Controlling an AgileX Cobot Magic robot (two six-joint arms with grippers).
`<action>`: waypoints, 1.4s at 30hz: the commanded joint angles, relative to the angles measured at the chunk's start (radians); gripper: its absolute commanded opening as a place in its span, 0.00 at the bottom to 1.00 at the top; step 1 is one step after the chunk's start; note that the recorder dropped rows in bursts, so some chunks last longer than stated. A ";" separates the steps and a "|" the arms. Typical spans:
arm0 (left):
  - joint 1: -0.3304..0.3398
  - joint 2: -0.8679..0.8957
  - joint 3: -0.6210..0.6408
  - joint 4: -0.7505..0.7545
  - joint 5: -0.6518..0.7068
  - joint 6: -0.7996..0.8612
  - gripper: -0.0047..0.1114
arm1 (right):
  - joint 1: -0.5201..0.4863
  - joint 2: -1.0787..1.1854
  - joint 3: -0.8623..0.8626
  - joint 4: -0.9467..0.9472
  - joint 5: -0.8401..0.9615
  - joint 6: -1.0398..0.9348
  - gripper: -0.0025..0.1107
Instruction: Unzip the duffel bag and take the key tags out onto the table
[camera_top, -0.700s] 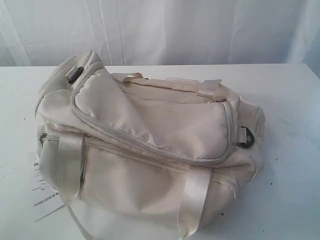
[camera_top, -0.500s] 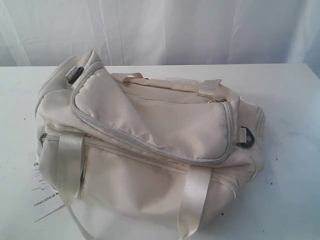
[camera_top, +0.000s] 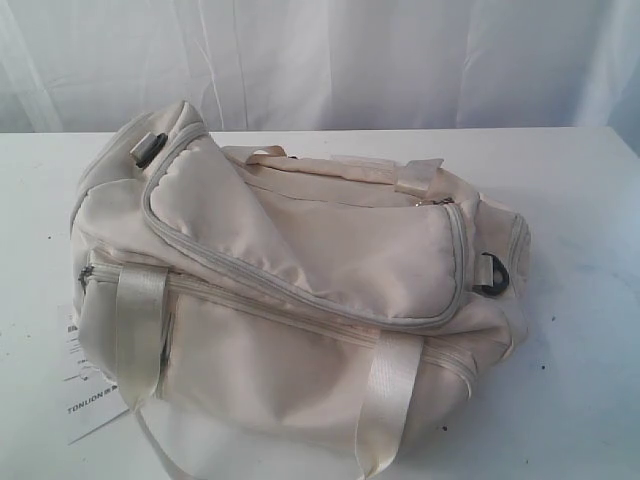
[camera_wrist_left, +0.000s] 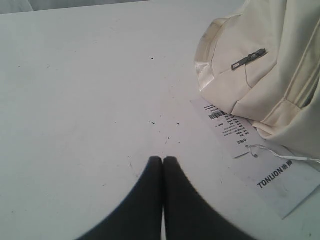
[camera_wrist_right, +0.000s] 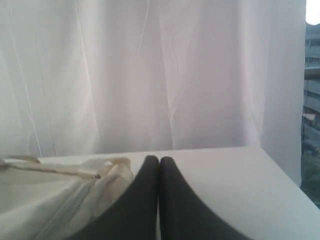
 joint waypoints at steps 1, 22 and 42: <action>-0.003 -0.004 0.003 0.000 0.003 0.004 0.04 | 0.001 -0.006 -0.003 -0.003 -0.088 0.106 0.02; -0.003 -0.004 0.003 0.000 0.003 0.149 0.04 | 0.001 -0.006 -0.003 0.004 -0.056 0.283 0.02; -0.003 -0.004 0.003 0.000 -0.384 0.147 0.04 | 0.001 -0.006 -0.003 0.004 -0.012 0.494 0.02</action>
